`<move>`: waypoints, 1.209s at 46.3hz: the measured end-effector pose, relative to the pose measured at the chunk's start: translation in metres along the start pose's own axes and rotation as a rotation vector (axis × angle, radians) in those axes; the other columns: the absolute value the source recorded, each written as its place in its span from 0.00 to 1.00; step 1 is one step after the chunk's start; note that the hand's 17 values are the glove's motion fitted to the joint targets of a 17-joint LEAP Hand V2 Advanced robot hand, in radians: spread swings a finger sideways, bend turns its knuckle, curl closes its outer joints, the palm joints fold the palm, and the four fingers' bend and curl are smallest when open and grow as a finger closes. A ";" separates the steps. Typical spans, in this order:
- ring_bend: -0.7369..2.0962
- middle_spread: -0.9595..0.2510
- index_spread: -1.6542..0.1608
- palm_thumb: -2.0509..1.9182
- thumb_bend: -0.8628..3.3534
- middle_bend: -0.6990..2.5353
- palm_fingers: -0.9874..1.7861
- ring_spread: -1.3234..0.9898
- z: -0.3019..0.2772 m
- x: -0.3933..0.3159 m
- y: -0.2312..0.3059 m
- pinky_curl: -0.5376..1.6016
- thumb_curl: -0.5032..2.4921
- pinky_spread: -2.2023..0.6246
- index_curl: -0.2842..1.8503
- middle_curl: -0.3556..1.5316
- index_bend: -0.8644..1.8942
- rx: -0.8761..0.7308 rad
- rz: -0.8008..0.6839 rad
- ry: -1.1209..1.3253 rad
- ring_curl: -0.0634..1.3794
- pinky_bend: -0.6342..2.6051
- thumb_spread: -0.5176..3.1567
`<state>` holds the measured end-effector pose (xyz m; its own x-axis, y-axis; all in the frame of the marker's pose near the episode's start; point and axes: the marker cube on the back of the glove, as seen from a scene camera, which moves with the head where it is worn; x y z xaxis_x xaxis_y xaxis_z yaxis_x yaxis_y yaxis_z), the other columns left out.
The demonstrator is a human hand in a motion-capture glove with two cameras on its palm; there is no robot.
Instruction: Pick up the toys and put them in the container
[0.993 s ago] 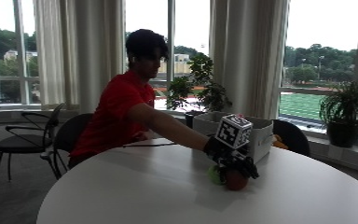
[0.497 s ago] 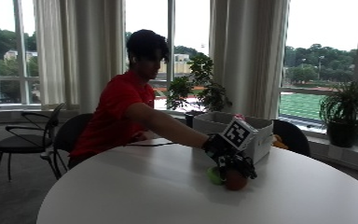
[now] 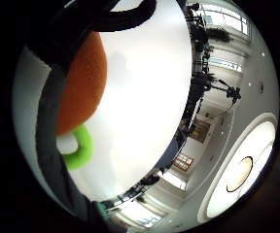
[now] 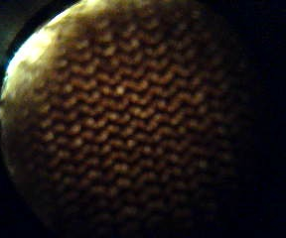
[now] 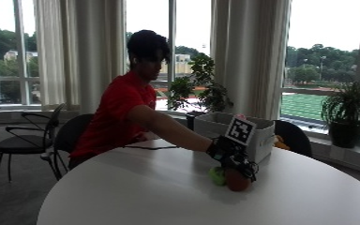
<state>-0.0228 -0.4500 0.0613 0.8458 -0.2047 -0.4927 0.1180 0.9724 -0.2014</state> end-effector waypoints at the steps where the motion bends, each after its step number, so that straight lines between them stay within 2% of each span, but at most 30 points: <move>1: 0.35 0.59 0.66 0.56 0.20 0.39 0.38 0.48 0.000 0.001 -0.001 0.32 0.29 0.81 0.30 0.42 0.43 0.003 -0.014 0.014 0.16 0.36 0.43; 6: 0.38 0.55 0.65 0.56 0.20 0.40 0.46 0.43 -0.006 -0.004 -0.002 0.32 0.29 0.80 0.30 0.42 0.43 0.002 -0.072 -0.027 0.18 0.36 0.43; 9: 0.40 0.53 0.65 0.55 0.20 0.39 0.49 0.41 -0.001 0.003 -0.004 0.33 0.29 0.79 0.31 0.42 0.43 0.006 -0.067 0.065 0.19 0.37 0.44; 14: 0.44 0.51 0.65 0.56 0.20 0.33 0.54 0.40 0.003 0.005 -0.002 0.37 0.30 0.75 0.30 0.39 0.39 0.007 -0.081 0.061 0.21 0.47 0.44; 18: 0.51 0.51 0.65 0.58 0.21 0.29 0.54 0.40 0.001 -0.002 -0.003 0.40 0.31 0.72 0.29 0.37 0.34 0.019 -0.002 -0.020 0.26 0.50 0.45; 22: 0.56 0.46 0.65 0.59 0.22 0.33 0.62 0.38 0.003 -0.009 -0.001 0.40 0.31 0.70 0.26 0.39 0.33 0.046 0.004 -0.084 0.28 0.51 0.46; 27: 0.61 0.43 0.66 0.64 0.23 0.37 0.70 0.37 0.011 -0.005 0.003 0.42 0.34 0.68 0.25 0.42 0.36 0.118 -0.037 -0.081 0.32 0.53 0.43; 32: 0.64 0.42 0.66 0.66 0.23 0.40 0.75 0.38 0.009 -0.014 0.004 0.44 0.36 0.67 0.26 0.45 0.38 0.168 0.030 -0.155 0.35 0.53 0.40; 38: 0.66 0.42 0.66 0.67 0.23 0.43 0.78 0.38 0.007 -0.018 0.013 0.46 0.38 0.66 0.29 0.49 0.42 0.202 0.060 -0.164 0.38 0.54 0.36; 47: 0.69 0.43 0.66 0.68 0.23 0.47 0.77 0.40 -0.010 -0.016 0.041 0.49 0.41 0.65 0.34 0.54 0.49 0.233 0.069 -0.197 0.40 0.55 0.32; 56: 0.71 0.45 0.66 0.68 0.23 0.50 0.75 0.40 -0.080 0.015 0.083 0.50 0.44 0.65 0.40 0.59 0.53 0.369 0.146 -0.254 0.42 0.55 0.29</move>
<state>-0.0418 -0.3817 -0.0306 0.9625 -0.0741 -0.2610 0.1267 0.9733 0.1912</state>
